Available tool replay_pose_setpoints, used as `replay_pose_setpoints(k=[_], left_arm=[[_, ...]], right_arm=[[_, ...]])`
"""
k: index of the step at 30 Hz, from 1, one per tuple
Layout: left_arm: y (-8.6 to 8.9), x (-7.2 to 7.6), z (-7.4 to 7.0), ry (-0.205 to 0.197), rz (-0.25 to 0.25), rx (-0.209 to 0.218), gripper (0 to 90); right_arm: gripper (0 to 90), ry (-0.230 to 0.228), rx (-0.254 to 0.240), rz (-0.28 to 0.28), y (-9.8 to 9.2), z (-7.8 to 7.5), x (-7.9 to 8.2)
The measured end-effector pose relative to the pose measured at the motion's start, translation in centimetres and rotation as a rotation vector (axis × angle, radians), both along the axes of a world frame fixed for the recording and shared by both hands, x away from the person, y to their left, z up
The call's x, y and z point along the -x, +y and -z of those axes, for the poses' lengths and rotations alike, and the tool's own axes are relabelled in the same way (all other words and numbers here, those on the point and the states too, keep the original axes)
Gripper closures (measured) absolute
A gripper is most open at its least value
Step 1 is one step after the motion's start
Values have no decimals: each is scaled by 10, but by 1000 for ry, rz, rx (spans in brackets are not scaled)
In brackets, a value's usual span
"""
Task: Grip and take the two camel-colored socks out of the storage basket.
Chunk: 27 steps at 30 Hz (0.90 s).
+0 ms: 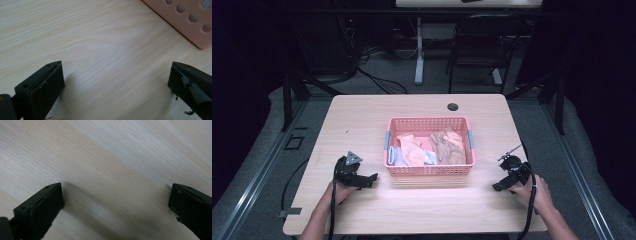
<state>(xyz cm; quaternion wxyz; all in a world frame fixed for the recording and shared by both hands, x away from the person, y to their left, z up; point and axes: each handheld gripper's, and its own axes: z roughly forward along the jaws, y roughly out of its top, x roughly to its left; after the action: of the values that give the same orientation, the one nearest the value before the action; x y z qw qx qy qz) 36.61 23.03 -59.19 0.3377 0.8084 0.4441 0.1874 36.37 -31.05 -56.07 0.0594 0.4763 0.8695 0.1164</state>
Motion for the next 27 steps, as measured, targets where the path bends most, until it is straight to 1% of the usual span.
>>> replay_pose_setpoints(k=[5, 9, 11, 12, 15, 19, 20, 21, 22, 23, 24, 26, 27], left_arm=[[1, 1, 0, 1, 1, -4, 3], [1, 2, 0, 0, 4, -5, 3], [1, 2, 0, 1, 4, -4, 2], [1, 2, 0, 1, 4, -4, 2], [1, 2, 0, 0, 4, -3, 1], [1, 2, 0, 1, 5, -4, 1], [1, 2, 0, 1, 5, -4, 1], [1, 2, 0, 0, 8, -5, 1], [1, 2, 0, 0, 7, -5, 1], [1, 2, 0, 0, 7, -4, 1], [1, 2, 0, 0, 7, -4, 1], [1, 2, 0, 0, 7, -4, 1], [1, 2, 0, 0, 8, -5, 1]], right_arm=[[0, -9, -6, 0, 0, 0, 1], [0, -14, 5, 6, 0, 0, 1], [0, -21, -11, 20, 0, 1, 2], [0, -17, -8, 11, -1, 0, 2], [0, -23, -10, 11, 0, 1, 2], [0, -13, 2, 4, 0, 0, 1], [0, -10, -2, 9, 0, 0, 1], [0, 5, 13, 3, 2, 0, 1], [0, 5, 13, 3, 2, 0, 1], [0, 22, 20, -11, 3, -1, 0], [0, 26, -2, -9, 3, -2, 1], [0, 13, -16, -5, 4, -8, 2], [0, 10, -18, -13, 4, -11, 1]])
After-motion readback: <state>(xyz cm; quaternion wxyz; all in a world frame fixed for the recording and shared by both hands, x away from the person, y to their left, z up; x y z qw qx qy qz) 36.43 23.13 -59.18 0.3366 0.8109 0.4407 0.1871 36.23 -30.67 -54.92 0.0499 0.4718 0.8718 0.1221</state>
